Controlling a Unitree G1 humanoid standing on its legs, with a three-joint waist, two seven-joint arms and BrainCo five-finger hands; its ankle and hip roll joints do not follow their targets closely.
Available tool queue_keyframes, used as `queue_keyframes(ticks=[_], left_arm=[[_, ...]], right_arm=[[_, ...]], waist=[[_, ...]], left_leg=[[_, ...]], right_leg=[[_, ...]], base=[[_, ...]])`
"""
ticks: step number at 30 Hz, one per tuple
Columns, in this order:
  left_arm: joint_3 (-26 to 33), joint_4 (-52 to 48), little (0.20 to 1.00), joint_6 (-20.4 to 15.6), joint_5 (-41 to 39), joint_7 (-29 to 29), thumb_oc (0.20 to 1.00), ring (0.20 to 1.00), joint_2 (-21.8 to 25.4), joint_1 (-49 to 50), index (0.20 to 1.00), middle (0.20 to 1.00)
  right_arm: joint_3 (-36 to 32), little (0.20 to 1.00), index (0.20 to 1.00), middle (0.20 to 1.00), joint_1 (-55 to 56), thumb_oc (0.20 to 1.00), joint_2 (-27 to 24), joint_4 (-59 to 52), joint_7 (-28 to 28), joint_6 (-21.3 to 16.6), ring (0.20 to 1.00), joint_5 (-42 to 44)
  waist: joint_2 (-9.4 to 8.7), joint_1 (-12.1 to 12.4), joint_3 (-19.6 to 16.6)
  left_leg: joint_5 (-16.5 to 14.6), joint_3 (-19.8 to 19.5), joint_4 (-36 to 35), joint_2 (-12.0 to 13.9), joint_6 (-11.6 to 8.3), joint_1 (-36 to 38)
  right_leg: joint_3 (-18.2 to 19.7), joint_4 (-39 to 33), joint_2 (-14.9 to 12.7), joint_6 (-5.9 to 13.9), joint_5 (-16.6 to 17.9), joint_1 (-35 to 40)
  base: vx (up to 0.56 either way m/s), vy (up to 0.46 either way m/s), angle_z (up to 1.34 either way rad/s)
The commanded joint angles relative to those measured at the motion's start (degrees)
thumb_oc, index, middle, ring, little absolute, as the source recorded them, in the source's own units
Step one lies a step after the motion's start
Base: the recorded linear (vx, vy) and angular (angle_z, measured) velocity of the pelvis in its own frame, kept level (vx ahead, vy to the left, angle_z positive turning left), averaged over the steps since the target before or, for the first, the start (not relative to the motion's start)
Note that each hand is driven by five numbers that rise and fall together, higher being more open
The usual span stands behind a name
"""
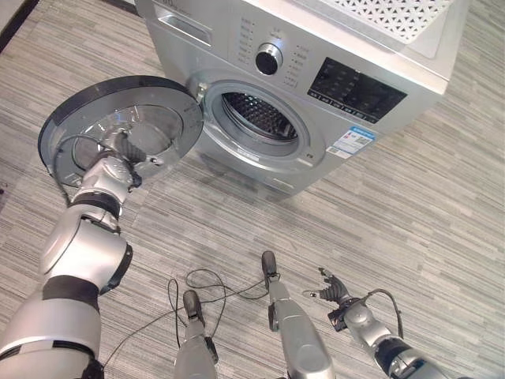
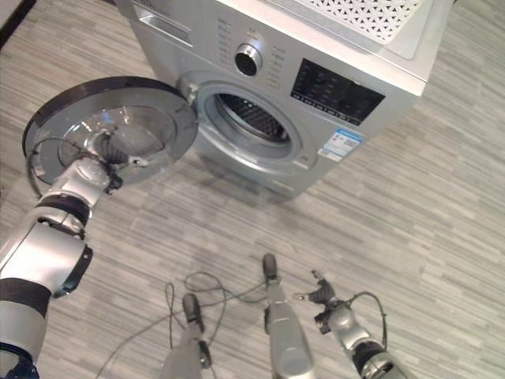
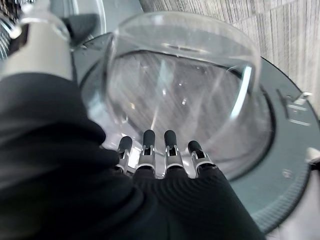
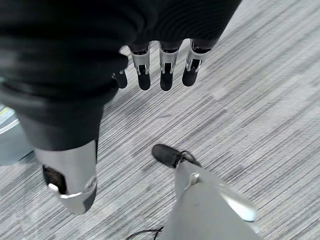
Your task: Grab the laundry basket,head to the washer,open it,put in the laundry and shut it.
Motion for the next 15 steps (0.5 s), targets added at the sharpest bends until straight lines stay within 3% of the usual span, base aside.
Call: queue_keyframes(ticks=[1, 11, 15], left_arm=[[-0.18, 3.29, 1.0, -0.84, -2.98, 2.7, 1.0, 1.0, 3.49, -3.2, 1.0, 1.0], [2.09, 1.84, 1.0, -1.45, -6.1, 4.51, 1.0, 1.0, 4.58, -1.11, 1.0, 1.0], [3.68, -1.1, 1.0, -2.44, -5.98, 4.49, 1.0, 1.0, 3.09, 5.5, 1.0, 1.0]], right_arm=[[-0.81, 1.0, 1.0, 1.0, 0.66, 1.0, -0.24, 0.13, -1.38, -1.31, 1.0, 1.33], [-0.63, 1.0, 1.0, 1.0, 1.98, 1.0, -0.54, 0.74, -1.63, -1.18, 1.0, 0.89], [-1.72, 1.0, 1.0, 1.0, 2.61, 1.0, -0.76, 2.17, -1.74, -0.85, 1.0, 0.6]], waist=[[-2.24, 0.31, -1.06], [-2.49, 0.99, -0.64], [-2.06, 1.89, -1.63]], left_leg=[[0.76, -0.86, 0.32, 0.61, 0.22, -2.48], [0.54, -0.94, 0.32, 0.65, 0.13, -1.88], [0.09, -0.99, 0.32, 0.16, 0.38, -0.55]], right_leg=[[1.49, 0.01, -2.27, 5.68, -5.63, 0.72], [1.04, 0.01, -2.2, 5.62, -6.01, 1.55], [0.66, 0.01, -2.55, 5.67, -6.54, 3.16]], base=[[0.0, 0.0, 0.0], [0.0, -0.007, 0.0], [0.0, 0.008, -0.01]])
